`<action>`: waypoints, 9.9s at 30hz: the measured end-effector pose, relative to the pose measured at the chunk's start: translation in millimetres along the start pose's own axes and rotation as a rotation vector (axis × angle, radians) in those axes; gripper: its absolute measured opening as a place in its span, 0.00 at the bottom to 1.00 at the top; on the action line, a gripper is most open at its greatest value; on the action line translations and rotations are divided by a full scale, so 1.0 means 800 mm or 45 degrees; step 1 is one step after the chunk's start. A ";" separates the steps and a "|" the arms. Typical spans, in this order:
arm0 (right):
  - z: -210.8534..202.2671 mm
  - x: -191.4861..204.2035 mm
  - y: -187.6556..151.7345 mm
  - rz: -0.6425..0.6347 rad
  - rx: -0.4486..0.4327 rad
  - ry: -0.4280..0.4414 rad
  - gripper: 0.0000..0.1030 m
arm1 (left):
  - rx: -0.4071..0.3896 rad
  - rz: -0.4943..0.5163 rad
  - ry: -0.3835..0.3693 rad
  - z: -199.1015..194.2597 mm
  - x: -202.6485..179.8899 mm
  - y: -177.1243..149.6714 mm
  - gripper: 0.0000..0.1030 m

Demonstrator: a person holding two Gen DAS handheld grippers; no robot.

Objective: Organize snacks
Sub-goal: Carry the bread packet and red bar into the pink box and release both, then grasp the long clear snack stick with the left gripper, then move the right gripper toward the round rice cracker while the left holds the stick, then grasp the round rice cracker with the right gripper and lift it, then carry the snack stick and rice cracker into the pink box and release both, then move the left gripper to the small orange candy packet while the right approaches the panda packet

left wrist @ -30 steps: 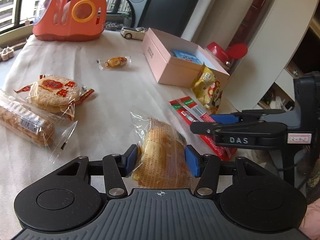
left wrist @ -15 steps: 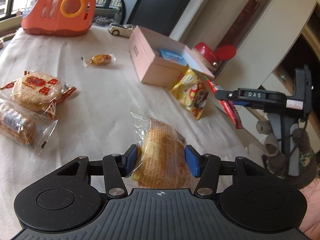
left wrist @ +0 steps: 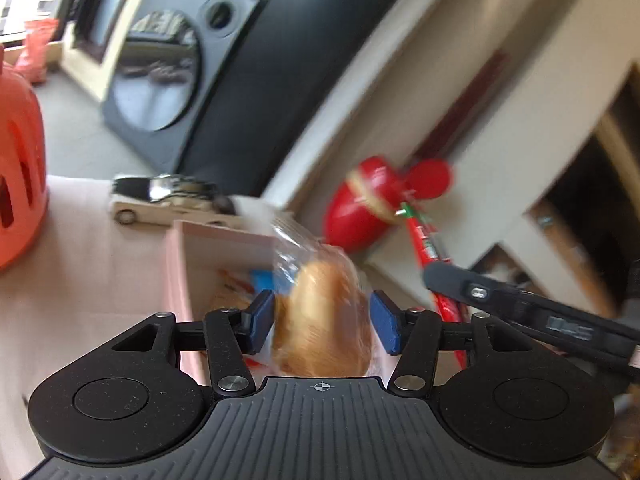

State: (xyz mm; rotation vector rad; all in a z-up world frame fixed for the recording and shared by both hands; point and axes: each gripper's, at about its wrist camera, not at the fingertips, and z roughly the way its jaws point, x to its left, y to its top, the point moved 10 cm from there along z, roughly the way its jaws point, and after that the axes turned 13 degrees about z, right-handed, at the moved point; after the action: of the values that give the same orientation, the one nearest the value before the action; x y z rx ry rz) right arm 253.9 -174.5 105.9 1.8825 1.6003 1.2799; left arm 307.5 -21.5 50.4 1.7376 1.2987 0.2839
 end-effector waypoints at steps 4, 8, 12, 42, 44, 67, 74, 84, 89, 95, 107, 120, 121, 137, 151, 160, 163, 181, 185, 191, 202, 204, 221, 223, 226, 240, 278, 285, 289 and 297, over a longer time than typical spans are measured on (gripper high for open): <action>0.071 -0.012 -0.001 -0.028 0.142 -0.093 0.69 | 0.026 -0.031 0.055 -0.010 0.028 0.002 0.54; 0.051 -0.016 -0.036 -0.117 0.168 -0.036 0.70 | -0.020 -0.083 0.099 -0.087 0.049 -0.025 0.54; 0.011 -0.014 -0.084 -0.193 0.196 0.110 0.78 | -0.086 -0.120 0.364 -0.171 0.084 -0.085 0.54; 0.073 0.218 -0.247 -0.360 0.421 0.024 0.85 | -0.337 -0.540 0.345 -0.316 0.213 -0.233 0.54; 0.089 0.235 -0.251 -0.252 0.506 0.125 0.85 | -0.363 -0.627 0.384 -0.326 0.224 -0.245 0.54; 0.017 0.178 -0.311 -0.347 0.536 0.177 0.62 | 0.060 -0.277 0.411 -0.216 0.166 -0.241 0.38; 0.016 0.178 -0.285 -0.349 0.422 0.115 0.65 | 0.090 -0.221 0.415 -0.227 0.158 -0.251 0.38; 0.112 0.233 -0.218 -0.297 0.313 0.023 0.67 | 0.038 -0.341 0.367 -0.251 0.157 -0.271 0.38; 0.184 0.245 -0.228 -0.469 0.384 -0.099 0.67 | 0.048 -0.321 0.390 -0.255 0.154 -0.272 0.38; 0.173 0.229 -0.249 -0.425 0.410 -0.108 0.62 | 0.045 -0.333 0.381 -0.257 0.156 -0.275 0.39; 0.048 0.192 -0.305 -0.467 0.528 0.040 0.59 | 0.051 -0.330 0.385 -0.257 0.151 -0.279 0.38; -0.010 0.152 -0.325 -0.638 0.467 -0.011 0.81 | 0.078 -0.273 0.335 -0.245 0.132 -0.278 0.36; -0.012 0.154 -0.323 -0.647 0.439 -0.022 0.81 | 0.080 -0.277 0.336 -0.246 0.132 -0.278 0.36; -0.049 0.225 -0.393 -1.008 0.433 0.143 0.87 | 0.044 -0.350 0.386 -0.259 0.149 -0.280 0.36; -0.044 0.222 -0.353 -0.748 0.412 0.274 0.90 | 0.027 -0.364 0.369 -0.265 0.151 -0.284 0.36; 0.004 0.234 -0.350 -0.688 0.483 0.333 0.97 | 0.027 -0.376 0.397 -0.275 0.152 -0.289 0.36; -0.003 0.224 -0.353 -0.572 0.566 0.361 0.89 | 0.030 -0.372 0.398 -0.274 0.153 -0.288 0.36; -0.064 0.203 -0.359 -0.651 0.445 0.337 0.92 | 0.125 -0.198 0.471 -0.232 0.159 -0.260 0.37; -0.051 0.227 -0.372 -0.787 0.398 0.345 0.93 | 0.134 -0.202 0.476 -0.238 0.159 -0.264 0.37; -0.009 0.234 -0.384 -0.783 0.456 0.311 0.95 | 0.143 -0.209 0.476 -0.249 0.154 -0.273 0.36; -0.049 0.187 -0.327 -0.530 0.399 0.284 0.76 | 0.181 -0.172 0.485 -0.247 0.129 -0.277 0.36; -0.066 0.174 -0.309 -0.492 0.348 0.277 0.76 | 0.194 -0.156 0.469 -0.242 0.116 -0.277 0.36; -0.096 -0.046 -0.268 -0.210 0.211 -0.151 0.76 | 0.242 0.024 0.230 -0.176 -0.026 -0.269 0.35; -0.102 -0.057 -0.260 -0.170 0.192 -0.107 0.76 | 0.157 0.023 0.207 -0.188 -0.032 -0.236 0.35; -0.110 -0.055 -0.230 -0.151 0.115 -0.060 0.76 | 0.029 0.042 0.142 -0.200 -0.046 -0.171 0.35; -0.076 -0.056 -0.023 -0.126 -0.249 -0.131 0.76 | -0.115 0.095 0.127 -0.003 -0.048 0.019 0.36; -0.020 0.019 -0.201 -0.234 0.147 -0.056 0.90 | 0.194 -0.085 0.034 -0.144 -0.033 -0.263 0.36; -0.037 0.009 -0.229 -0.086 0.185 -0.008 0.90 | 0.222 0.069 0.153 -0.148 -0.058 -0.279 0.36; -0.051 -0.002 -0.244 -0.018 0.190 -0.020 0.90 | 0.192 0.068 0.162 -0.156 -0.065 -0.284 0.36; -0.071 0.003 -0.267 -0.062 0.137 -0.090 0.90 | 0.149 0.098 0.195 -0.176 -0.066 -0.284 0.36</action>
State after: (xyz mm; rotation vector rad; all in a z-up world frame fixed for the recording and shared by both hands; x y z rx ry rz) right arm 81.6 -124.6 -23.1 1.9170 1.6983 1.1146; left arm 49.6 12.7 -30.0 1.8980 1.3829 0.3988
